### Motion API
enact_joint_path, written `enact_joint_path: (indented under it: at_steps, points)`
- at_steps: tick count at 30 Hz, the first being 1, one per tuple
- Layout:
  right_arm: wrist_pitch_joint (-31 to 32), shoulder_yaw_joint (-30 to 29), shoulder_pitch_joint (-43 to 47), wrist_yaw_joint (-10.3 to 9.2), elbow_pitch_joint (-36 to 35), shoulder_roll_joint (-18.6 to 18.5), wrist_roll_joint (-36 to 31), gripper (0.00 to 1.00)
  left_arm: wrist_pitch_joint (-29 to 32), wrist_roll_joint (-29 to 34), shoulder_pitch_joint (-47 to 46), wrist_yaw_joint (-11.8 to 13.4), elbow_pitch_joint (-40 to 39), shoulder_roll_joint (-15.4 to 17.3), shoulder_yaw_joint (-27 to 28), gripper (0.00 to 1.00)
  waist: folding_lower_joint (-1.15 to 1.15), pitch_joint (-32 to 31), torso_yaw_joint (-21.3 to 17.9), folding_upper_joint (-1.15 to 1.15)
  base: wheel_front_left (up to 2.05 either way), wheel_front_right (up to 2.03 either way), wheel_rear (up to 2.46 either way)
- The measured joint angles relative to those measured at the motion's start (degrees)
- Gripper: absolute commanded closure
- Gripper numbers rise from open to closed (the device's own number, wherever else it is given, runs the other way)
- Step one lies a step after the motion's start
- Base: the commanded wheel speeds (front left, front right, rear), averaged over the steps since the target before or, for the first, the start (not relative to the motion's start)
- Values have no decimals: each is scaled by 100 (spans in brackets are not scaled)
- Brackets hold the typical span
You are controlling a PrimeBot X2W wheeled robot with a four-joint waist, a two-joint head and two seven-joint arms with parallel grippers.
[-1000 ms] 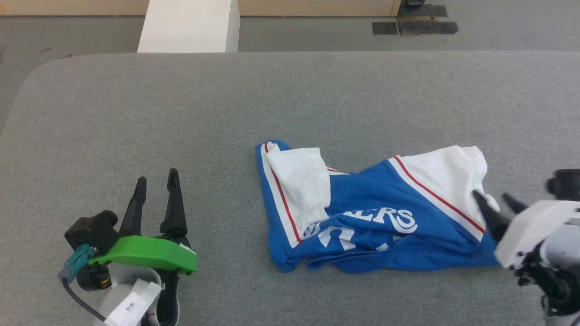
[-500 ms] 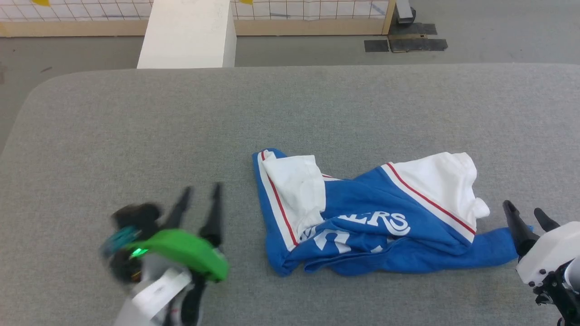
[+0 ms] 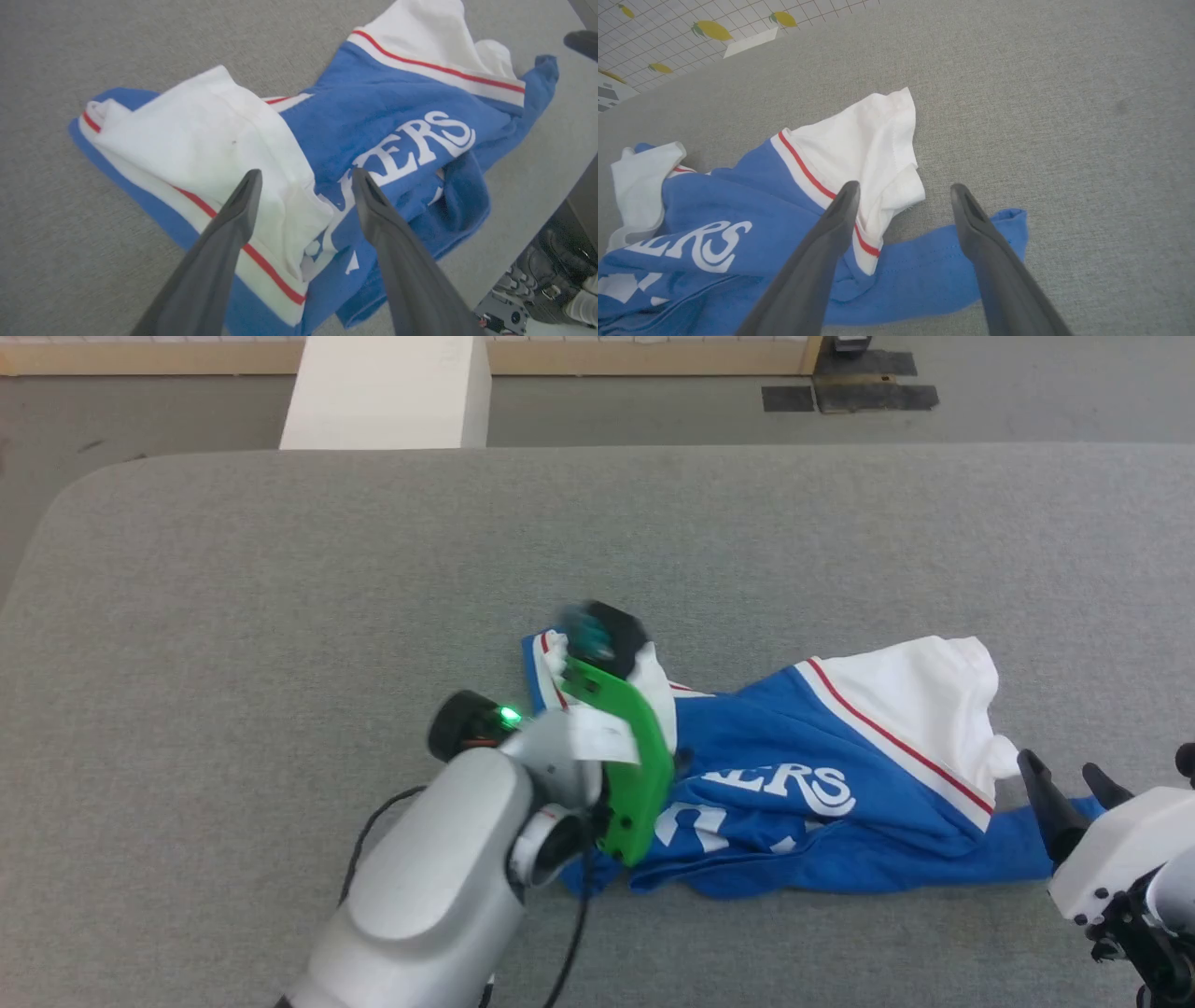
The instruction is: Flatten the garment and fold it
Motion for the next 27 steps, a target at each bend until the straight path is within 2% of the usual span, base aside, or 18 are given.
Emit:
enact_joint_path:
  at_steps: [2,5,13,14,15,16,21,24,27]
  points:
    - [0,26,-21,0,7,0,0,0,488,25,-105,-47,125,-10,-234,0,0,32,-42,0,0,0,0]
    - [-3,32,-34,0,19,0,4,0,802,100,-213,-55,238,21,-379,0,0,102,-89,0,0,0,0]
    - [-54,36,-83,0,70,1,15,0,926,146,-308,-9,423,86,-456,0,0,264,-175,0,0,0,0]
    - [-56,43,-89,0,81,1,15,0,927,146,-310,5,449,89,-458,48,0,273,-177,0,0,0,0]
    - [-60,49,-95,0,96,1,16,0,921,141,-310,5,463,88,-447,84,0,280,-178,0,0,0,0]
    - [-62,62,-101,0,105,1,16,0,895,135,-313,5,468,89,-434,100,0,288,-177,0,0,0,0]
    - [-79,85,-107,0,158,5,15,0,766,-19,-310,3,441,60,-332,100,0,304,-125,0,0,0,0]
    - [-85,83,-111,0,201,5,9,0,539,-254,-285,12,282,9,-80,100,0,298,-74,0,0,0,0]
    - [-87,101,-111,0,241,4,5,0,214,-536,-167,153,4,-23,312,100,0,264,-9,0,0,0,0]
